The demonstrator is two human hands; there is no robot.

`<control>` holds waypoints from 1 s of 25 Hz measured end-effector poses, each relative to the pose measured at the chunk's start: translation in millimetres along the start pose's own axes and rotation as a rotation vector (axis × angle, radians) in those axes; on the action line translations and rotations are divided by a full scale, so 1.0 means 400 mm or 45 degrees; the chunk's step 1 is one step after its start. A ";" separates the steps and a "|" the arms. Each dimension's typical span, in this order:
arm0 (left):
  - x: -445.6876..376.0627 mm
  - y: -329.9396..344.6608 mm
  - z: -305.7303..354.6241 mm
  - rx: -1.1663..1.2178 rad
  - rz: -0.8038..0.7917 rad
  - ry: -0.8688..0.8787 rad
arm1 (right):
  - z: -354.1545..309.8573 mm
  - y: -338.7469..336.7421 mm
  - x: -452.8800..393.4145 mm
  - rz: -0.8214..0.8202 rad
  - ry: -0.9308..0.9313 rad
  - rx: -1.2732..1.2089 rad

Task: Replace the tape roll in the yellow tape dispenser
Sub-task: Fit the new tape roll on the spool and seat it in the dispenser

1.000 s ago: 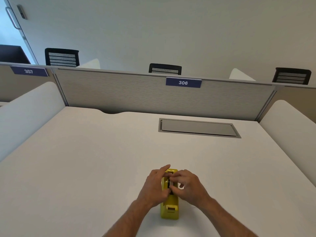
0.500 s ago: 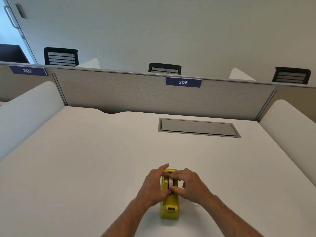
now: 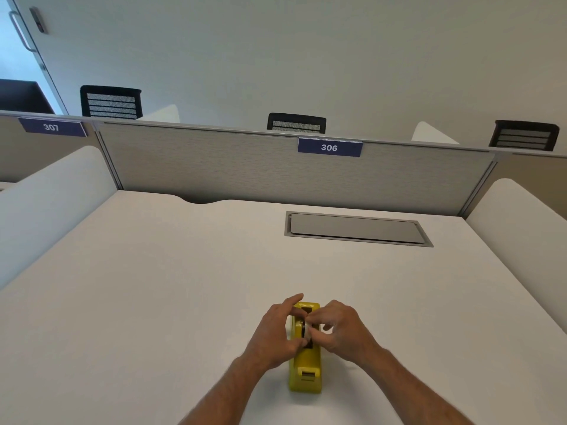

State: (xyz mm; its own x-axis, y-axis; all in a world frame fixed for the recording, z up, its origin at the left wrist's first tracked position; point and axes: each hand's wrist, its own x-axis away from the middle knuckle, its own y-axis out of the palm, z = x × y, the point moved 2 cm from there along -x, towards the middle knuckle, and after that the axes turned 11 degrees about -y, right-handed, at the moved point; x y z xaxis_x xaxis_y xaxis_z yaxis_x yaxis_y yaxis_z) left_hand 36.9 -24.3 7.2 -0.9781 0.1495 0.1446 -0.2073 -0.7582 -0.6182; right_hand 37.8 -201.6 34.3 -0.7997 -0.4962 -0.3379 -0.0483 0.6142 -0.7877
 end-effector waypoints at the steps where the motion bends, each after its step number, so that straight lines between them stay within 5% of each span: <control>1: 0.000 0.000 0.001 0.008 0.003 -0.005 | 0.000 -0.002 -0.004 0.017 -0.010 -0.001; 25: -0.009 -0.002 0.014 0.009 0.003 -0.049 | 0.016 0.004 -0.008 -0.017 0.065 -0.039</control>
State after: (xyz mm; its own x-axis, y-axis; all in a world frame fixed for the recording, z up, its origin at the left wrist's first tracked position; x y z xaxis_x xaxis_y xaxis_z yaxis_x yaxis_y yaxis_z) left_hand 40.7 -27.9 11.5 -0.9772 0.1229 0.1731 -0.2046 -0.7630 -0.6132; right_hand 44.3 -203.0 31.0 -0.8286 -0.4728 -0.2999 -0.0770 0.6267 -0.7754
